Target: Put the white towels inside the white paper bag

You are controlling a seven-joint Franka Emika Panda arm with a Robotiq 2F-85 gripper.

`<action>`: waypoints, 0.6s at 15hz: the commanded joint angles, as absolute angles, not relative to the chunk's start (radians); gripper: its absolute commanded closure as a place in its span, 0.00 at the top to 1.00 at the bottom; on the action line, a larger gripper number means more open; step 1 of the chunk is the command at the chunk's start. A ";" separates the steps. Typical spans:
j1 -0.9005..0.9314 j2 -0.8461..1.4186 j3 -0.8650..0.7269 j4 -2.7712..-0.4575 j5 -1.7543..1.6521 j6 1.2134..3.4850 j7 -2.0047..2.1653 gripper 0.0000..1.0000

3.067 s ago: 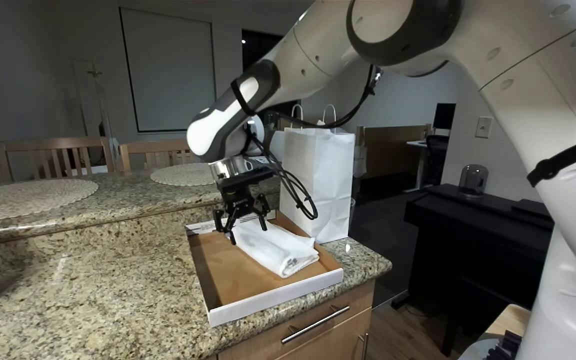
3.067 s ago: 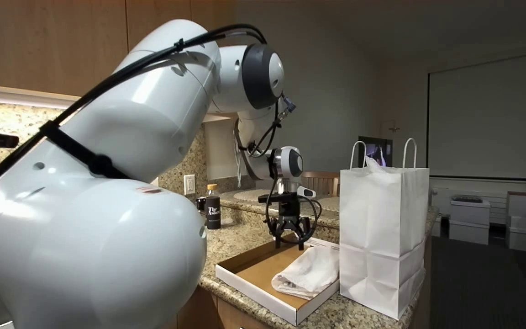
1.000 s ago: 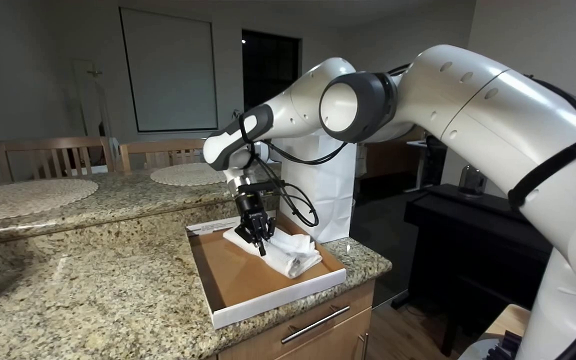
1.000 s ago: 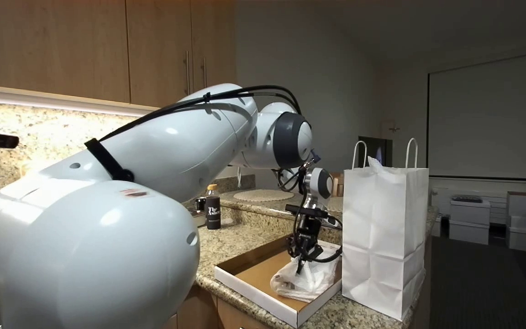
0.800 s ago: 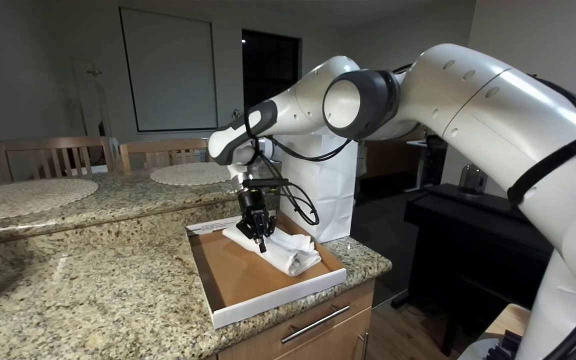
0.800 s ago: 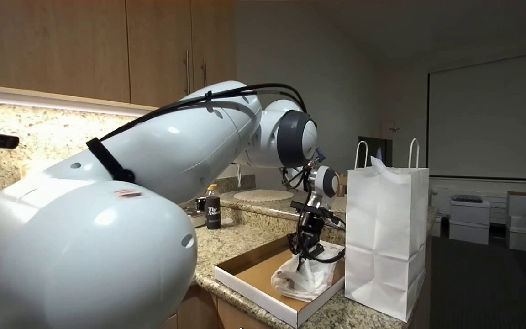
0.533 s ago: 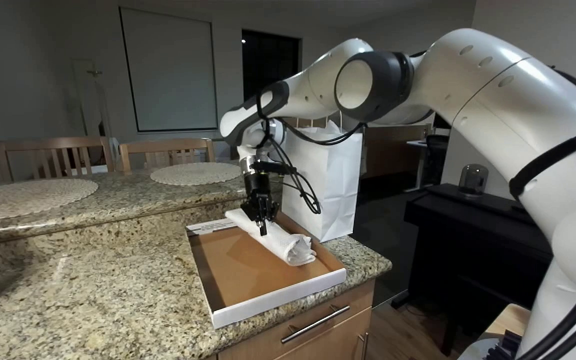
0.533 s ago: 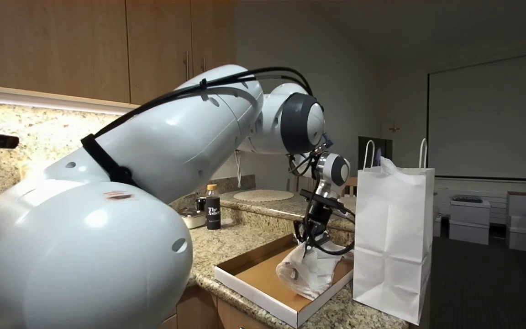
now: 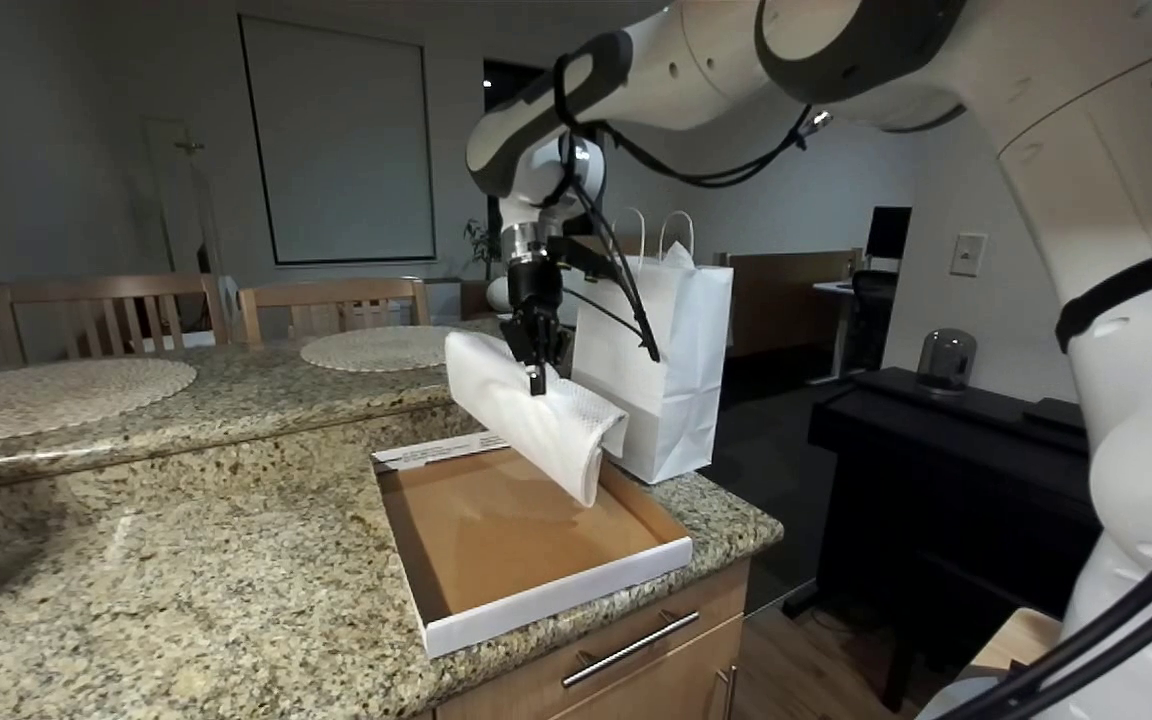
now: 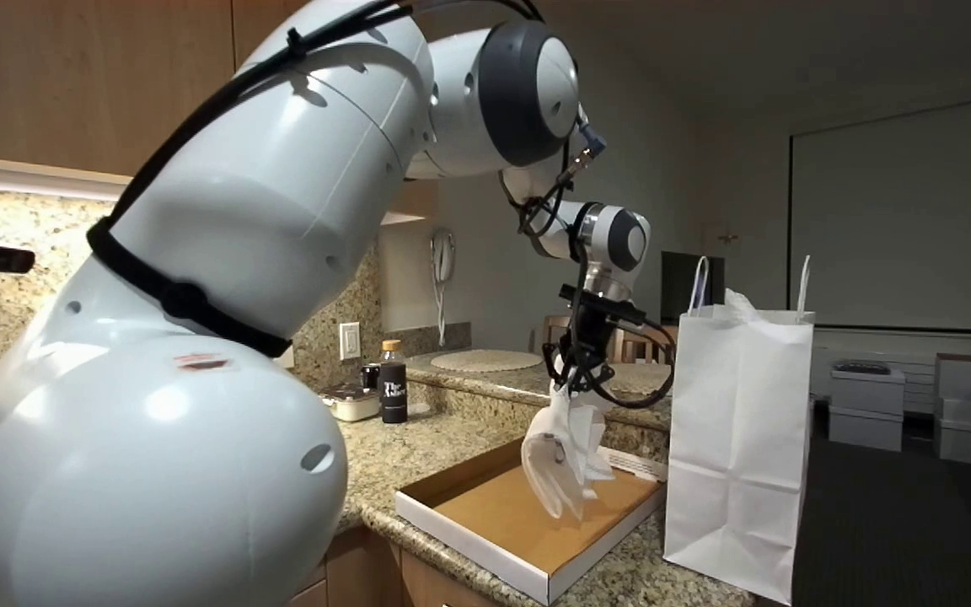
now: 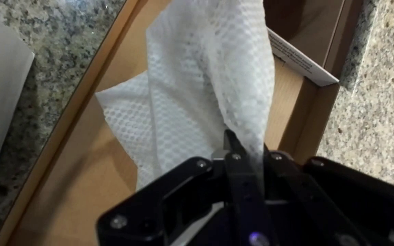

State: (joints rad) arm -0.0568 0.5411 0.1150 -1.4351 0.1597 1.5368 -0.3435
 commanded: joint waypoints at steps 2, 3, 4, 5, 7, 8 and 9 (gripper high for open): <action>-0.041 0.367 0.127 -1.619 0.163 1.578 -0.450 0.02; -0.037 0.329 0.128 -1.653 0.164 1.592 -0.459 0.02; -0.035 0.300 0.128 -1.676 0.172 1.602 -0.464 0.02; -0.033 0.272 0.130 -1.696 0.184 1.622 -0.470 0.02; -0.033 0.202 0.129 -1.736 0.194 1.654 -0.480 0.02; -0.032 0.170 0.128 -1.750 0.197 1.665 -0.489 0.02; -0.032 0.132 0.125 -1.765 0.200 1.675 -0.497 0.02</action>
